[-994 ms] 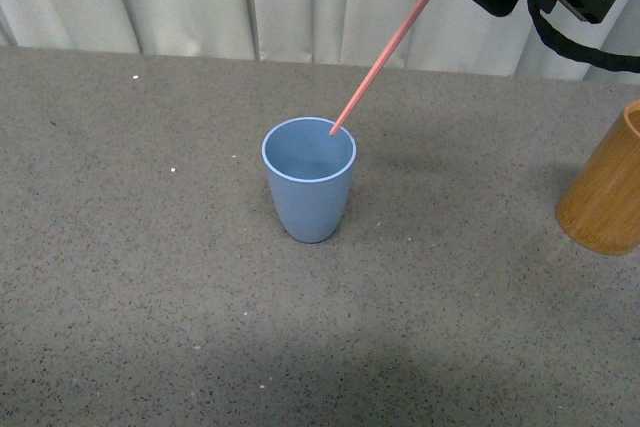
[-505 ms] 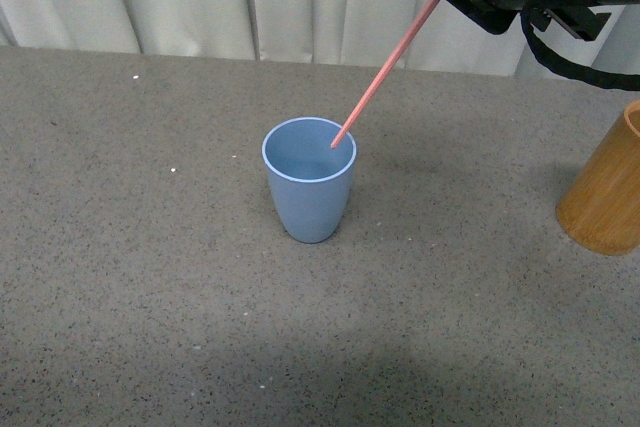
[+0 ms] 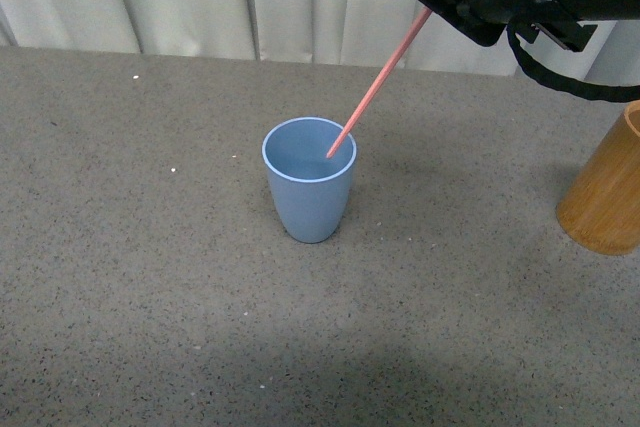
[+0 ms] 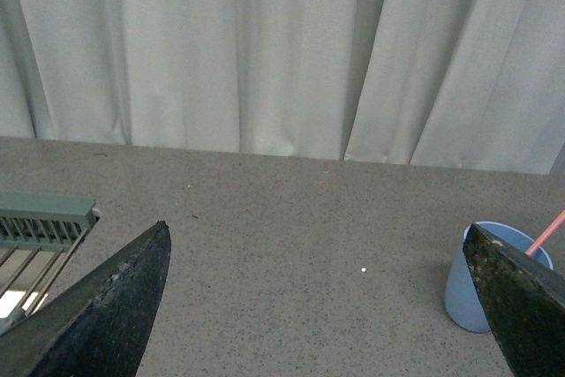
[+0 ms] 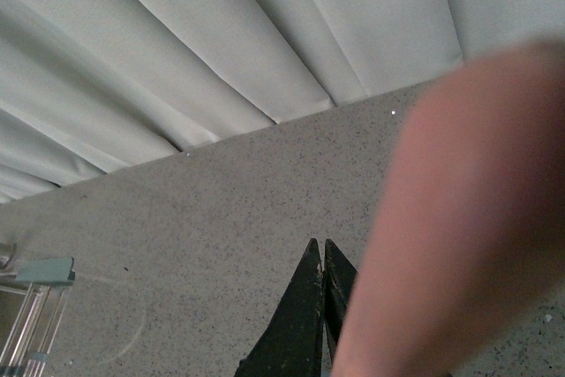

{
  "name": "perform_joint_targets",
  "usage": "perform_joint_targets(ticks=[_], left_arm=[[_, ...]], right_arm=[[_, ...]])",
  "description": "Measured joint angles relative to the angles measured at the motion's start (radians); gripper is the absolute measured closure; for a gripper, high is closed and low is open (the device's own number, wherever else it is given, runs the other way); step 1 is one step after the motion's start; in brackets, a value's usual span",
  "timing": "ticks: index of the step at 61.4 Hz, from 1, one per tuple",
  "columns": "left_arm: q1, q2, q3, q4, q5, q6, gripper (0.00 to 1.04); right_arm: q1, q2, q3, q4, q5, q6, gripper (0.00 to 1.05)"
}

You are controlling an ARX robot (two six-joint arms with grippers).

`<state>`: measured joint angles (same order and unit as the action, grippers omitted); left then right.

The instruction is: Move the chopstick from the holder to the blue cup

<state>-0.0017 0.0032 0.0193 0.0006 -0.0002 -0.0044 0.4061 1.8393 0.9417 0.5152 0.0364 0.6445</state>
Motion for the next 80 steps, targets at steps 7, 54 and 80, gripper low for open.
perform_joint_targets(ticks=[7,54,80], left_arm=[[0.0,0.0,0.0,0.0,0.0,0.0,0.07],[0.0,0.0,0.0,0.0,0.0,0.0,0.07],[0.0,0.0,0.0,0.0,0.0,0.0,0.07]], right_arm=[[0.002,0.003,0.0,0.0,0.0,0.0,1.04],[-0.024,-0.013,-0.015,-0.022,0.131,-0.022,0.1],[-0.21,-0.664,-0.754,0.418,0.156,-0.626,0.9]])
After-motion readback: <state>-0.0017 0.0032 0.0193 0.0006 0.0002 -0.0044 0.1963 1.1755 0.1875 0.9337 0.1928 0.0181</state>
